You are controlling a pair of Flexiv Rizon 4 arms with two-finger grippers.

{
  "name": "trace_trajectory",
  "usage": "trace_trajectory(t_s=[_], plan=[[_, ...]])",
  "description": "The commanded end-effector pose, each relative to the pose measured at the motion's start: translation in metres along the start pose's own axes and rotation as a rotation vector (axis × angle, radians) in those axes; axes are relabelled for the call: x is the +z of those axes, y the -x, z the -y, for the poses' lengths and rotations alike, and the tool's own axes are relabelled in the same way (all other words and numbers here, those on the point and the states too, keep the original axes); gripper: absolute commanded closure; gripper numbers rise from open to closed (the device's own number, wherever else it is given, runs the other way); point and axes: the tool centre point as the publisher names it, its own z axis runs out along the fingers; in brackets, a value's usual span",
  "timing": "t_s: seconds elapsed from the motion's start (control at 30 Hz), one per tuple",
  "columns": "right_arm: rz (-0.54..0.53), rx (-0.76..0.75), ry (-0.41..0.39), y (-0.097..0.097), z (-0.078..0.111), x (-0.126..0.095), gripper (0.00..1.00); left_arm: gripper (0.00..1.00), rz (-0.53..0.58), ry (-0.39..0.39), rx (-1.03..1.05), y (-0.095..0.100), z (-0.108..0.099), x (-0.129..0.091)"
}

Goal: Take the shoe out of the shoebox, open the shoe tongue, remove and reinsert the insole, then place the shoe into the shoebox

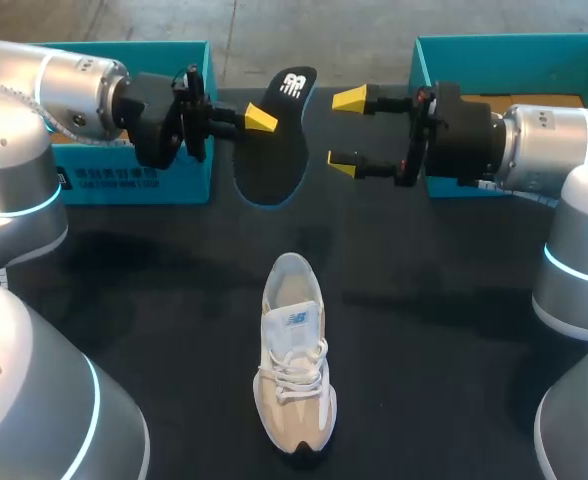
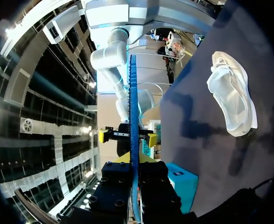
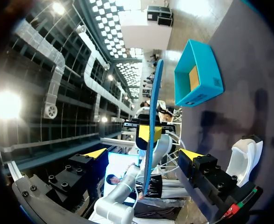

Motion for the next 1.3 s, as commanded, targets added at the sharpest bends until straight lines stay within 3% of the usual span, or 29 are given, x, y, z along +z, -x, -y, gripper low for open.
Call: trace_trajectory(t_s=[0.03,0.53,0.77,1.3], plan=[[0.001,0.001,0.004,0.0,0.001,0.002,0.0,1.0,0.0,0.0,0.002,-0.001,0.0,0.001],[0.034,-0.019,-0.031,0.0,-0.001,0.011,0.0,1.0,0.0,0.0,0.002,-0.001,0.0,0.001],[0.056,-0.017,-0.066,0.003,-0.001,0.02,0.0,1.0,0.002,0.008,0.104,-0.005,0.001,0.0],[0.072,-0.053,-0.112,0.012,0.008,0.03,0.0,1.0,-0.014,0.024,0.133,-0.009,-0.012,0.006]])
